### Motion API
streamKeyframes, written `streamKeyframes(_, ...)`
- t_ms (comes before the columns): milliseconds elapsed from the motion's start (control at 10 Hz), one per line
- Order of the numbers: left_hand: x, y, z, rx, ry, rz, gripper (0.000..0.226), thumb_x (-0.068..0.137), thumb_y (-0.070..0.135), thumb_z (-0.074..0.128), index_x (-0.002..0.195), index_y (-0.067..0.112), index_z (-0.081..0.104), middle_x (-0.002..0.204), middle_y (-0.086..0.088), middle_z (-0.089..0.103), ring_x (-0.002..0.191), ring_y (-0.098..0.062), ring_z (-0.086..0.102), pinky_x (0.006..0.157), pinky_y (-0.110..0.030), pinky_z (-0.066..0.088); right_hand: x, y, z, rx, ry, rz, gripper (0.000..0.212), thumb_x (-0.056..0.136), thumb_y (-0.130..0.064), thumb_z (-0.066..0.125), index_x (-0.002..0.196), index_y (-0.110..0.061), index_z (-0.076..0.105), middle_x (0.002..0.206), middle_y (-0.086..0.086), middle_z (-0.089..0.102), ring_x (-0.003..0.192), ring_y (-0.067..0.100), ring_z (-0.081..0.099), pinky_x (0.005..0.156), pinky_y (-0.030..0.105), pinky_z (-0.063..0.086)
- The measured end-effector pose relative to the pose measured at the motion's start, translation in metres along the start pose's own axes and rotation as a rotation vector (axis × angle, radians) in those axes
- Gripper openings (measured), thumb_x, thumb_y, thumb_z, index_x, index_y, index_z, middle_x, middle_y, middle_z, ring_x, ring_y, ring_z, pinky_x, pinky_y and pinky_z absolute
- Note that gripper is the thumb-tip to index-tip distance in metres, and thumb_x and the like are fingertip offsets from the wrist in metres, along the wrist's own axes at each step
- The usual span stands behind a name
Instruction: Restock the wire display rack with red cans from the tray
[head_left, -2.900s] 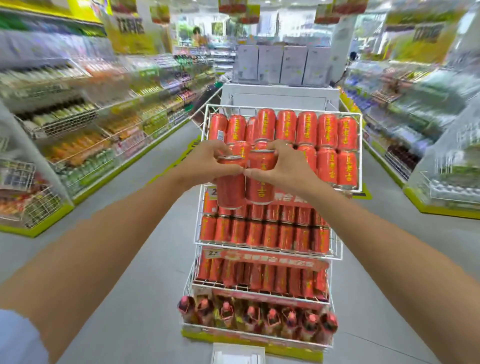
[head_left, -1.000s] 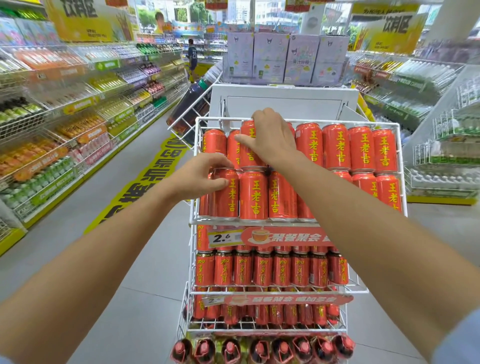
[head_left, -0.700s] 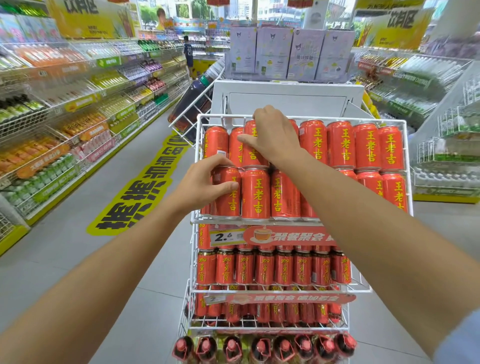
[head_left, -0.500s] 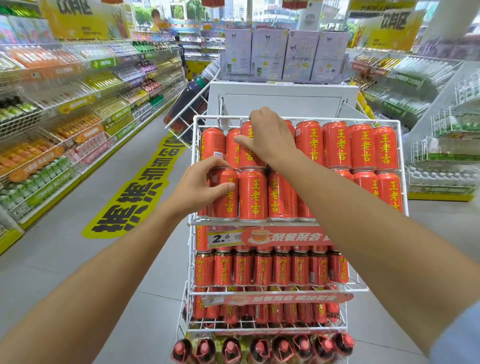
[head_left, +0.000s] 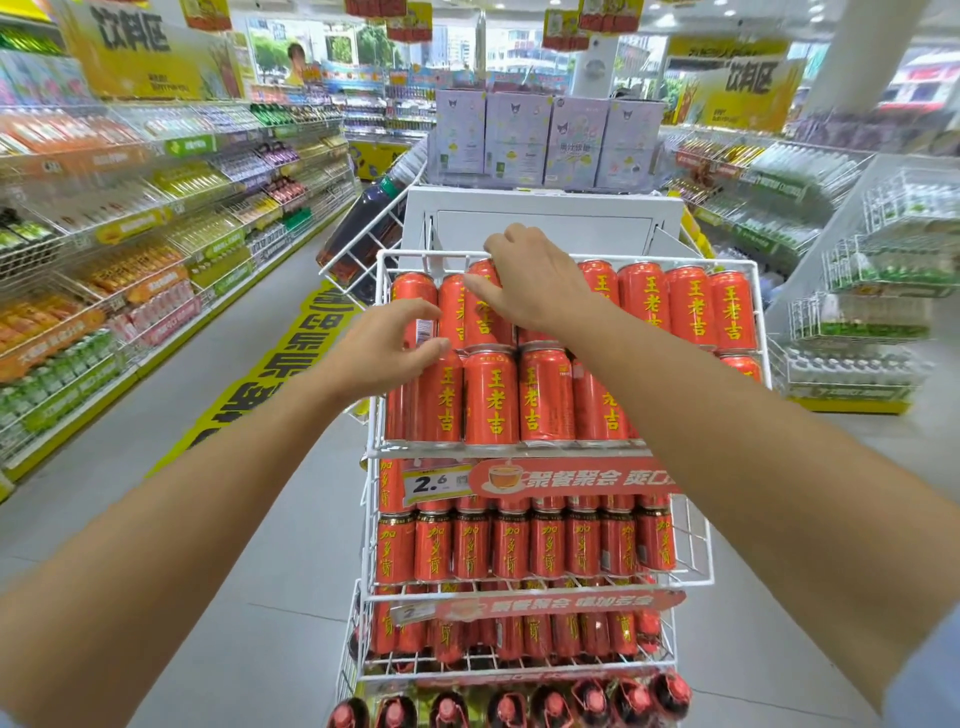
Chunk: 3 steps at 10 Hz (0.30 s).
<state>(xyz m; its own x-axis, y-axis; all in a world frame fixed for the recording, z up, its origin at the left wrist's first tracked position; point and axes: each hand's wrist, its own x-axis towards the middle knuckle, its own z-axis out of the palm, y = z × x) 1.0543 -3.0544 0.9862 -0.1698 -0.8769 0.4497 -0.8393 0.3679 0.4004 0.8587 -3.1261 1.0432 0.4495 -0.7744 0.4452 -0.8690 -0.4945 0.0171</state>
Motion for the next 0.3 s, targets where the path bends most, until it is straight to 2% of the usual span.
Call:
streamKeyframes(100, 0.0, 0.019, -0.015, 0.16, -0.053, 0.012, 0.046, 0.101, 0.035, 0.06, 0.138, 0.009, 0.06, 0.139, -0.013, 0.064, 0.129, -0.032, 0.059, 0.104, -0.042, 0.046, -0.017, 0.01, -0.01, -0.049, -0.151, -0.056, 0.065, 0.099, -0.058, 0.051, 0.141, -0.009, 0.051, 0.137, 0.02, 0.053, 0.13, 0.04, 0.047, 0.106, 0.051, 0.044)
streamKeyframes(200, -0.01, 0.038, -0.023, 0.301, -0.164, 0.008, 0.05, 0.102, 0.038, 0.058, 0.138, 0.002, 0.056, 0.14, -0.021, 0.059, 0.13, -0.037, 0.054, 0.108, -0.047, 0.043, -0.044, 0.022, -0.023, -0.073, -0.272, -0.094, 0.075, 0.097, -0.063, 0.051, 0.149, -0.01, 0.042, 0.151, 0.021, 0.044, 0.141, 0.041, 0.039, 0.114, 0.053, 0.037)
streamKeyframes(300, -0.025, 0.057, -0.02, 0.41, -0.204, -0.017, 0.059, 0.101, 0.046, 0.056, 0.135, -0.002, 0.056, 0.139, -0.022, 0.058, 0.129, -0.039, 0.053, 0.109, -0.051, 0.042, -0.077, 0.033, -0.037, -0.104, -0.301, -0.089, 0.078, 0.096, -0.065, 0.051, 0.15, -0.011, 0.04, 0.154, 0.021, 0.04, 0.144, 0.042, 0.035, 0.115, 0.055, 0.036)
